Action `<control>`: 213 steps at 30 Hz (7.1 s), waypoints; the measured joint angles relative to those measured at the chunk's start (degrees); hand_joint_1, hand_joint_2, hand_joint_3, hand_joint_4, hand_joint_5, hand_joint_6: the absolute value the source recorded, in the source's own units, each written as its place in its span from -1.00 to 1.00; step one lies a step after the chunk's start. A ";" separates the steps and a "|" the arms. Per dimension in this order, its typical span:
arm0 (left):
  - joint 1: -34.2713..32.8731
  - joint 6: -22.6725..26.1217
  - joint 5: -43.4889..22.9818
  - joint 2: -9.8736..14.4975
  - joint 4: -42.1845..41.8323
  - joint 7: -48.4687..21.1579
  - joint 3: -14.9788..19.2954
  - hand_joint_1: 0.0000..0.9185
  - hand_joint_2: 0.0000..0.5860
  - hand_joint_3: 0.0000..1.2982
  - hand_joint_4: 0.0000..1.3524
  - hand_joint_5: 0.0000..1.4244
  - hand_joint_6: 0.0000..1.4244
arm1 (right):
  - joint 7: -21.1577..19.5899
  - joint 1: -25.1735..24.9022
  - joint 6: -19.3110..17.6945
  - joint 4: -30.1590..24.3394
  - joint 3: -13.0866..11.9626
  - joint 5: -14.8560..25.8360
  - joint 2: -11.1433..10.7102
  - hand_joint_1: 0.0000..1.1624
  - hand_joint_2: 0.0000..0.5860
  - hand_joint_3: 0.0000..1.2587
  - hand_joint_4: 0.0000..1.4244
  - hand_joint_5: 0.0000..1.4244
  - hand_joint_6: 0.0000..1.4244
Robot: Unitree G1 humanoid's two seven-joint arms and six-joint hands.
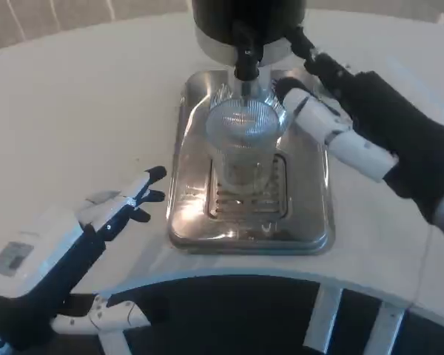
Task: Grasp the cup under the faucet to collect the drink, then remove the cup.
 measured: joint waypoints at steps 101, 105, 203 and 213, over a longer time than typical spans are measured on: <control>-0.58 14.65 -3.82 -5.95 -1.80 -5.27 1.21 -0.62 -0.91 -1.00 -1.00 -0.66 -0.78 | -7.66 -14.00 -15.53 16.75 19.39 2.41 -12.65 -1.00 0.58 -1.00 -1.00 -1.00 -1.00; -1.86 15.01 -2.43 -7.29 -1.73 -3.89 0.87 -0.58 -0.89 -1.00 -1.00 -0.66 -0.77 | -7.45 -13.83 -15.53 16.68 19.18 2.17 -12.35 -1.00 0.57 -1.00 -1.00 -1.00 -1.00; -25.84 17.67 -0.12 -17.86 21.86 5.86 -10.69 -0.30 -0.80 -1.00 -1.00 -0.61 -0.84 | -7.27 8.69 -12.43 -9.51 4.89 0.80 -11.12 -1.00 0.68 -1.00 -1.00 -1.00 -1.00; -25.91 19.04 0.02 -18.58 21.27 5.86 -11.90 -0.31 -0.80 -1.00 -1.00 -0.61 -0.84 | -3.65 17.88 -17.52 -10.05 -2.27 0.83 -10.17 -0.99 0.70 -1.00 -1.00 -1.00 -1.00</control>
